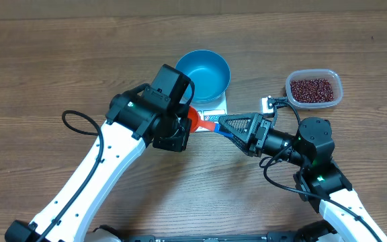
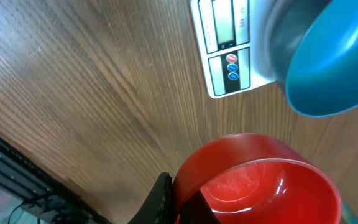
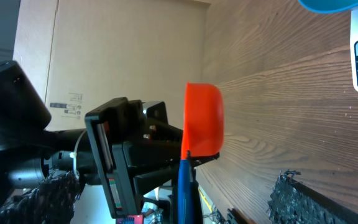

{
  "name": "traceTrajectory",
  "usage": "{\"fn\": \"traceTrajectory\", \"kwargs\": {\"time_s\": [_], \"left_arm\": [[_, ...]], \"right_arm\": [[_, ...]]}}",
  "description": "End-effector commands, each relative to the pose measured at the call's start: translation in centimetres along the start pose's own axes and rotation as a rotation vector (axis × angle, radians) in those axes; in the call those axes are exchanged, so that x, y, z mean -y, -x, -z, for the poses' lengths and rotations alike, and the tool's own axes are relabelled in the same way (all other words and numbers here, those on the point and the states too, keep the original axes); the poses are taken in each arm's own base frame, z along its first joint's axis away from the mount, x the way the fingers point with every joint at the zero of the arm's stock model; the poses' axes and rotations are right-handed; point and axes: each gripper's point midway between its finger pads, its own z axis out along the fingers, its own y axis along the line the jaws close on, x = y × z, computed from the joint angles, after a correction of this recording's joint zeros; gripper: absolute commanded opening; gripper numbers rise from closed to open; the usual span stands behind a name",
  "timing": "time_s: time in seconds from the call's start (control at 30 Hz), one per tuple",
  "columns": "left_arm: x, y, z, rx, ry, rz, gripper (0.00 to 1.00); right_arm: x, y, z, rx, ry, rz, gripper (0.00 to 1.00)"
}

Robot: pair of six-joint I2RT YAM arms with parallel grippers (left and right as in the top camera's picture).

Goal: Scoop item into bowl and weigh 150g on scale
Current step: 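Bring the red scoop to the right gripper and close right gripper on it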

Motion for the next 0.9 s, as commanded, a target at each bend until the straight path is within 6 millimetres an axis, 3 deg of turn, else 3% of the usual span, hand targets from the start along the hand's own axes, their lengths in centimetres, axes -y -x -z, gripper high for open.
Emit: {"fn": "traceTrajectory", "kwargs": {"time_s": [0.0, 0.17, 0.3, 0.63, 0.87], "left_arm": [[-0.4, -0.9, -0.6, -0.039, 0.037, 0.05, 0.04], [-0.4, -0.9, -0.7, -0.037, 0.042, 0.124, 0.04], [-0.4, -1.0, -0.8, -0.037, 0.042, 0.16, 0.04], [1.5, -1.8, -1.1, -0.07, -0.026, 0.141, 0.05], [1.6, -2.6, -1.2, -0.078, -0.037, 0.114, 0.04]], "right_arm": [[-1.0, 0.5, -0.1, 0.015, 0.012, 0.013, 1.0], [-0.9, 0.8, -0.1, 0.035, 0.006, 0.014, 0.99], [-0.6, 1.9, 0.0, 0.1, -0.012, 0.003, 0.91], [-1.6, 3.1, 0.2, 0.164, 0.02, -0.002, 0.91], [-2.2, 3.3, 0.1, 0.173, 0.042, 0.02, 0.91]]}}
